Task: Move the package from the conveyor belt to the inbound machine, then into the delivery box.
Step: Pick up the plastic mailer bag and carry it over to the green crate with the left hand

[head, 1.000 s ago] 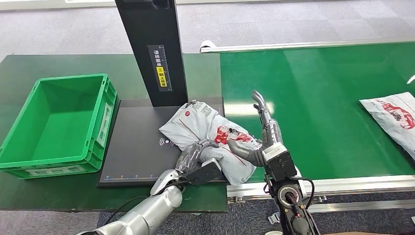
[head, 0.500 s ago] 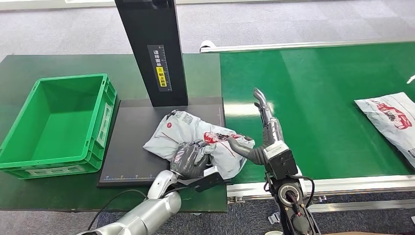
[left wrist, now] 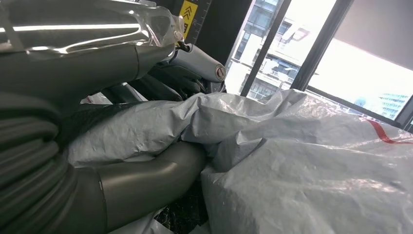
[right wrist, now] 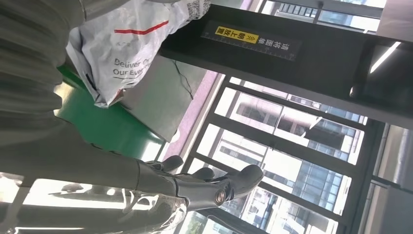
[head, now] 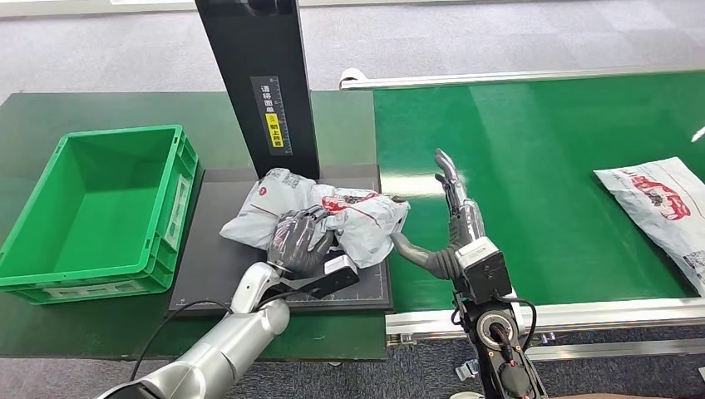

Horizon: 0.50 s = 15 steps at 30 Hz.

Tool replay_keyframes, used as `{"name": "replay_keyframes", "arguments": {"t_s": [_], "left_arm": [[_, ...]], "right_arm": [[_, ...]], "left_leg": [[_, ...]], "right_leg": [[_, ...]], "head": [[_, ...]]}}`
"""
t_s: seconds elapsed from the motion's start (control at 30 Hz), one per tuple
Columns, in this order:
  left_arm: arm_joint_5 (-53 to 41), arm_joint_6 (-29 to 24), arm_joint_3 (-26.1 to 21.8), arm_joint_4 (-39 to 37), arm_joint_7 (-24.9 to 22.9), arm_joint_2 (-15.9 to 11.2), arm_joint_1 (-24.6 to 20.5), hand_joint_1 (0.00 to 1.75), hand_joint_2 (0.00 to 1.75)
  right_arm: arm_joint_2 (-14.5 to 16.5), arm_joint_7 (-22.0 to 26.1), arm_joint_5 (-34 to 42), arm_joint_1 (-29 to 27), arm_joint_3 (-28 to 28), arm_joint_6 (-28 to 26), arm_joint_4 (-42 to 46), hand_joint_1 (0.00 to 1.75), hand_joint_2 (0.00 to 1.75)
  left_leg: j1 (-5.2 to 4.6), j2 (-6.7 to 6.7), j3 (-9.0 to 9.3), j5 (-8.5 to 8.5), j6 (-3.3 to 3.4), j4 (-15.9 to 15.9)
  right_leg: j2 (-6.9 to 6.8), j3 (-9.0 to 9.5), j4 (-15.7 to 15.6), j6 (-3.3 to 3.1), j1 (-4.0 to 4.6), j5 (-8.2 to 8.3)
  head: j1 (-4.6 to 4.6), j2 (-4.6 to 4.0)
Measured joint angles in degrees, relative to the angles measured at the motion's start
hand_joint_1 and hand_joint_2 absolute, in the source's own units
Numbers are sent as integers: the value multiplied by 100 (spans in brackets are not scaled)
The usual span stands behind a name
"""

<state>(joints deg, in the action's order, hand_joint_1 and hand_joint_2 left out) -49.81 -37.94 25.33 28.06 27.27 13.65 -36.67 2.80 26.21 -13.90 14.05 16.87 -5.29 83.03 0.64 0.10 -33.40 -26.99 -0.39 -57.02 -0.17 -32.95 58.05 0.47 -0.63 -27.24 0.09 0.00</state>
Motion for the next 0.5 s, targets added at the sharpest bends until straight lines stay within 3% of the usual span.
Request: {"name": "replay_keyframes", "arguments": {"t_s": [0.13,0.23,0.5], "left_arm": [[-293,-2,-131,205,43,-47,39,175,175],[-674,-6,-535,788,236,-164,87,175,175],[-1163,-7,-1769,2331,217,-918,-201,175,175]], "right_arm": [[-7,2,3,-3,-5,-2,0,0,175],[-46,31,22,-53,-46,-44,5,0,175],[-206,185,83,-209,-164,-161,15,0,175]], "left_leg": [[0,0,0,0,0,0],[1,2,0,0,0,0],[8,10,1,3,-4,1]], "right_leg": [[0,0,0,0,0,0],[0,0,0,0,1,0],[5,-1,3,-2,9,0]], "head": [[0,0],[0,-2],[-1,-1]]}}
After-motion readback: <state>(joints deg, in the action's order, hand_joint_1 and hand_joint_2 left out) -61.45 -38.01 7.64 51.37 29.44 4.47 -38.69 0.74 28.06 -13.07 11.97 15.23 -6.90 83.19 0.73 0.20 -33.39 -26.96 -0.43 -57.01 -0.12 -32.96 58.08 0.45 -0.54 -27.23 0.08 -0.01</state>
